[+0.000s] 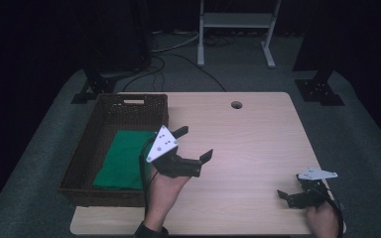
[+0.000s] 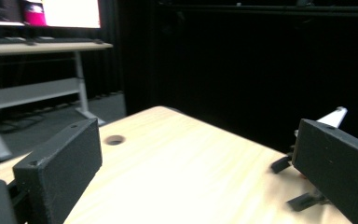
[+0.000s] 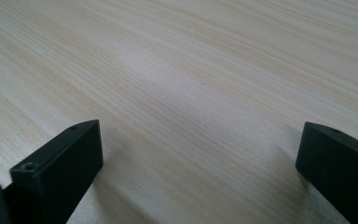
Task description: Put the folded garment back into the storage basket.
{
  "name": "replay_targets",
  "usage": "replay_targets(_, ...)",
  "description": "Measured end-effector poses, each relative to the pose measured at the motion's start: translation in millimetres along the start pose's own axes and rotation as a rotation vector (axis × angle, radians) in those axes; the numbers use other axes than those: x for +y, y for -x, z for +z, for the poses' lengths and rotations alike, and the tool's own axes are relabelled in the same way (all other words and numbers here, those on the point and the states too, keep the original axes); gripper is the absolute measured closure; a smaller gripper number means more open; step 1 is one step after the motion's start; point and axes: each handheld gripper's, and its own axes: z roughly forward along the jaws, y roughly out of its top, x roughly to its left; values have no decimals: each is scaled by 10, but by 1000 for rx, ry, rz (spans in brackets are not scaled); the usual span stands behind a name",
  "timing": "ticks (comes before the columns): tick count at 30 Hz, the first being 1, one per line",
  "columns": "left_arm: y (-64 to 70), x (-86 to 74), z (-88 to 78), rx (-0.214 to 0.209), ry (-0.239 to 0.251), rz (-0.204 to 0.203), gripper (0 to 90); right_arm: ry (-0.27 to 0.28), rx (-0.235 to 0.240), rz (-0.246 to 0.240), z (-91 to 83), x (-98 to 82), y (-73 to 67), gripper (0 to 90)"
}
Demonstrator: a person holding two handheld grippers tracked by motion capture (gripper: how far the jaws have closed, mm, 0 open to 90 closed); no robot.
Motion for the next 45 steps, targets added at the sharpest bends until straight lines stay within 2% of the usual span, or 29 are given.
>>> replay_targets(2,30,-34,44,-1,2,-1,6,0,0,1,0,0,0,0)
replay_targets(4,103,-168,170,-19,2,-2,6,0,0,0,0,0,0,0)
replay_targets(8,180,-376,300,-39,5,-1,6,0,0,-1,-1,0,0,0)
replay_targets(12,247,-584,413,-62,-7,19,6,0,0,-1,0,0,0,0)
replay_targets(15,270,-727,458,-69,-3,19,6,0,0,0,0,0,0,0)
replay_targets(21,284,-966,489,-69,7,55,6,0,0,0,0,0,0,0)
replay_targets(27,300,-1192,518,-71,0,56,6,0,1,-1,0,0,0,0)
replay_targets(30,314,-1279,520,-70,10,63,6,0,0,0,-1,0,0,0)
replay_targets(35,308,-1387,516,-74,7,37,6,0,0,-1,0,1,0,0)
replay_targets(36,299,-1416,516,-77,-1,18,6,0,0,0,0,0,0,0)
replay_targets(38,297,-1413,511,-73,8,18,6,0,0,0,0,0,0,0)
replay_targets(41,285,-1437,531,-83,-17,-4,6,0,0,-1,0,0,0,0)
replay_targets(45,274,-1440,524,-76,-18,-13,5,0,0,0,0,-1,-1,0)
